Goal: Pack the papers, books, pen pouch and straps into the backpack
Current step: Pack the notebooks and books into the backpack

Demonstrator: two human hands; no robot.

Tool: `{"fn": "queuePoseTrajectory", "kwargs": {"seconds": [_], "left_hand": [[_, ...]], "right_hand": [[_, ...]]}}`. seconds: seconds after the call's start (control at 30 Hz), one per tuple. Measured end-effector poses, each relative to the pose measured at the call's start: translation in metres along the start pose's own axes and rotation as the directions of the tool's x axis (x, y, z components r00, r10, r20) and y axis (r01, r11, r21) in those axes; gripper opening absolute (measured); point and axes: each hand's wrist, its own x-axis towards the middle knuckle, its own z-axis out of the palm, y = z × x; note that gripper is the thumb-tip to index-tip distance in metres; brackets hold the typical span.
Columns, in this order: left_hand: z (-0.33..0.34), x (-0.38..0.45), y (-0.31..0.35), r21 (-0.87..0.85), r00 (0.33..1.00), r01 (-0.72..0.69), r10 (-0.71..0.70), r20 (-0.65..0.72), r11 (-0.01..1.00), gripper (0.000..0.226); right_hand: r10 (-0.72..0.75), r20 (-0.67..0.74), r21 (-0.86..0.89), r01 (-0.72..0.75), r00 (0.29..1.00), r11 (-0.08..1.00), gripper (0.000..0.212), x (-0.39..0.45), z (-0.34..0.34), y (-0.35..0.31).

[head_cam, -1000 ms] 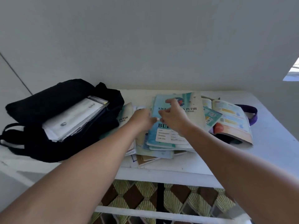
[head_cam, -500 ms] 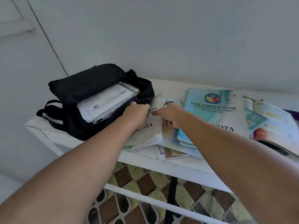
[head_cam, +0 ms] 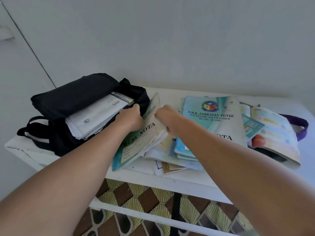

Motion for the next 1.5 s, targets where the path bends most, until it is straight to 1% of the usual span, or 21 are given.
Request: {"fn": "queuePoseTrajectory", "kwargs": {"seconds": [0.13, 0.23, 0.33, 0.4, 0.43, 0.5, 0.57, 0.6, 0.67, 0.77, 0.87, 0.9, 0.97, 1.03, 1.1, 1.17, 1.27, 1.33, 1.37, 1.43, 1.5], "left_hand": [[-0.002, -0.01, 0.025, 0.0, 0.959, -0.011, 0.01, -0.282, 1.0, 0.038], [0.006, -0.015, 0.053, -0.001, 0.909, -0.132, 0.12, -0.399, 0.991, 0.041], [0.018, -0.005, 0.078, -0.175, 0.991, -0.046, 0.023, -0.135, 0.983, 0.063], [0.026, -0.006, 0.094, -0.321, 0.997, 0.055, -0.036, 0.065, 0.946, 0.079], [0.031, -0.008, 0.102, -0.408, 0.992, 0.067, -0.017, 0.126, 0.911, 0.072], [0.046, -0.009, 0.113, -0.584, 0.977, 0.098, 0.032, 0.209, 0.806, 0.047], [0.055, -0.012, 0.122, -0.614, 0.978, 0.087, 0.05, 0.203, 0.784, 0.04], [0.059, -0.012, 0.126, -0.595, 0.983, 0.065, 0.049, 0.174, 0.801, 0.039], [0.061, -0.013, 0.13, -0.561, 0.991, 0.057, 0.022, 0.133, 0.826, 0.033], [0.059, -0.016, 0.14, -0.634, 0.979, 0.101, 0.038, 0.202, 0.767, 0.028], [0.054, -0.01, 0.143, -0.763, 0.934, 0.283, 0.014, 0.357, 0.581, 0.078], [0.052, -0.008, 0.143, -0.783, 0.909, 0.353, 0.012, 0.417, 0.513, 0.076], [0.042, -0.014, 0.144, -0.784, 0.87, 0.433, 0.022, 0.493, 0.445, 0.04], [0.04, -0.019, 0.147, -0.781, 0.86, 0.454, 0.019, 0.51, 0.429, 0.019], [0.04, -0.023, 0.149, -0.807, 0.876, 0.426, 0.034, 0.48, 0.409, 0.021], [0.039, -0.026, 0.15, -0.854, 0.91, 0.37, 0.039, 0.412, 0.366, 0.03], [0.027, -0.032, 0.149, -0.931, 0.966, 0.222, 0.068, 0.251, 0.291, 0.037], [0.013, -0.037, 0.145, -0.962, 0.987, 0.105, 0.093, 0.132, 0.253, 0.034], [0.005, -0.04, 0.142, -0.974, 0.991, 0.049, 0.109, 0.075, 0.221, 0.034], [-0.011, -0.045, 0.133, -0.988, 0.989, -0.076, 0.139, -0.058, 0.133, 0.037], [-0.022, -0.043, 0.123, -0.971, 0.961, -0.228, 0.174, -0.213, 0.073, 0.042]], "right_hand": [[-0.122, -0.109, -0.026, 0.12, 0.987, 0.992, 0.033, -0.006, -0.045, -0.003], [-0.095, -0.123, 0.132, 0.111, 0.988, 0.985, 0.024, -0.029, -0.09, 0.002], [-0.067, -0.243, 0.276, 0.135, 0.968, 0.952, 0.012, -0.05, -0.135, 0.014], [-0.045, -0.347, 0.25, 0.139, 0.937, 0.958, 0.01, -0.06, -0.16, 0.028], [-0.049, -0.388, 0.205, 0.138, 0.92, 0.969, 0.012, -0.063, -0.171, 0.038], [-0.083, -0.474, -0.121, 0.028, 0.877, 0.992, 0.018, -0.059, -0.187, 0.062], [-0.12, -0.501, -0.441, -0.133, 0.857, 0.888, 0.027, -0.058, -0.2, 0.082], [-0.109, -0.506, -0.498, -0.187, 0.855, 0.847, 0.035, -0.06, -0.205, 0.091], [-0.07, -0.476, -0.482, -0.194, 0.877, 0.854, 0.051, -0.062, -0.209, 0.1], [-0.048, -0.393, -0.421, -0.133, 0.918, 0.897, 0.043, -0.065, -0.208, 0.106], [-0.047, -0.422, -0.314, -0.097, 0.905, 0.944, 0.039, -0.062, -0.204, 0.114], [-0.023, -0.428, -0.27, -0.103, 0.903, 0.957, 0.039, -0.061, -0.203, 0.115], [0.029, -0.426, -0.22, -0.135, 0.904, 0.966, 0.043, -0.058, -0.199, 0.116], [0.006, -0.432, -0.328, -0.163, 0.902, 0.931, 0.049, -0.056, -0.195, 0.113], [-0.018, -0.452, -0.43, -0.2, 0.892, 0.88, 0.057, -0.052, -0.19, 0.111], [0.009, -0.459, -0.412, -0.222, 0.888, 0.884, 0.075, -0.049, -0.186, 0.11], [0.023, -0.504, -0.483, -0.304, 0.863, 0.821, 0.118, -0.044, -0.184, 0.105], [-0.033, -0.504, -0.535, -0.282, 0.863, 0.796, 0.125, -0.042, -0.182, 0.1], [-0.059, -0.485, -0.469, -0.203, 0.872, 0.86, 0.126, -0.045, -0.182, 0.094], [-0.086, -0.444, -0.065, 0.063, 0.892, 0.996, 0.121, -0.048, -0.182, 0.079], [-0.124, -0.355, 0.309, 0.241, 0.927, 0.92, 0.106, -0.051, -0.181, 0.061]]}}
